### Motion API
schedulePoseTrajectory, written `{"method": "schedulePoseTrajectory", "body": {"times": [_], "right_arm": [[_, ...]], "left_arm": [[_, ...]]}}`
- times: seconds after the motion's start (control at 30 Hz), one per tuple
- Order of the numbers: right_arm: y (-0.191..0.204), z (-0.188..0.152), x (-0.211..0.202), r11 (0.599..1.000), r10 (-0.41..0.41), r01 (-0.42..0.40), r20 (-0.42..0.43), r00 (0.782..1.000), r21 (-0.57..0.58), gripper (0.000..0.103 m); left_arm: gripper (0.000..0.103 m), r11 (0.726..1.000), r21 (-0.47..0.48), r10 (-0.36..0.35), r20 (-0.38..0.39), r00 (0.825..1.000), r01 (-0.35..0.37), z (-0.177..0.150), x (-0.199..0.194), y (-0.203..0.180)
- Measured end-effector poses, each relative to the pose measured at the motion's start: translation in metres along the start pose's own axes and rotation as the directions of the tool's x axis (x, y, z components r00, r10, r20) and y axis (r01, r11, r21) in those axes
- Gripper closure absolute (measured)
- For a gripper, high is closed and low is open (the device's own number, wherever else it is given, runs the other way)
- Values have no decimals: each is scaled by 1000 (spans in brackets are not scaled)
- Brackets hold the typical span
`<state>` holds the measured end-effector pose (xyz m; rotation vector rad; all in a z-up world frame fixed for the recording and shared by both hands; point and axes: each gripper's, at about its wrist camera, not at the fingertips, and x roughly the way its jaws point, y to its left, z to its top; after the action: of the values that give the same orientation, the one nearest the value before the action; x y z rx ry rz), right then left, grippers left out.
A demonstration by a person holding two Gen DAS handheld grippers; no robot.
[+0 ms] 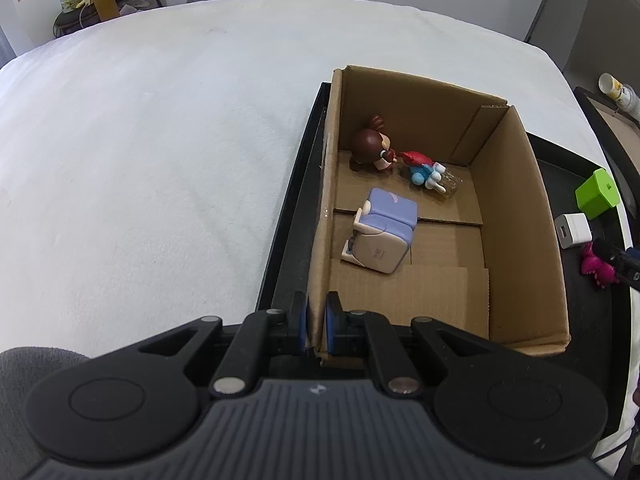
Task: Organize rigid objects
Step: 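Move the right gripper to the pink dinosaur figure on the tray, then close the right gripper on the pink dinosaur figure, then lift and carry the pink dinosaur with the right gripper over the box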
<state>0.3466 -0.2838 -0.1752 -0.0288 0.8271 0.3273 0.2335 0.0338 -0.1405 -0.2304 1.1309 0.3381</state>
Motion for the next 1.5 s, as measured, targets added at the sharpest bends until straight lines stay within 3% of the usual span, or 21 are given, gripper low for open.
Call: {"method": "schedulePoseTrajectory", "body": {"times": [0.3, 0.4, 0.5, 0.53, 1.03, 1.5], "right_arm": [[0, -15, 7, 1000, 30, -29, -49, 998, 12, 25], [1, -21, 8, 999, 36, -34, -77, 996, 20, 35], [2, -27, 9, 999, 40, -38, -100, 994, 23, 60], [3, -29, 9, 999, 35, -33, -104, 994, 21, 62], [20, -27, -33, 999, 38, -36, -82, 996, 30, 63], [47, -6, -72, 999, 29, -28, -26, 999, 27, 63]], "left_arm": [[95, 1000, 16, -2, 3, 1000, 2, -1, 1, 0], [95, 1000, 10, 3, 1, 1000, -3, 0, 1, 0], [95, 1000, 14, 11, 9, 1000, -11, -1, 1, -2], [95, 1000, 15, 13, 12, 1000, -13, -2, 1, -2], [95, 1000, 25, 6, 23, 1000, -7, -2, 0, -2], [95, 999, -3, -47, 28, 998, 48, -1, -4, 6]]}}
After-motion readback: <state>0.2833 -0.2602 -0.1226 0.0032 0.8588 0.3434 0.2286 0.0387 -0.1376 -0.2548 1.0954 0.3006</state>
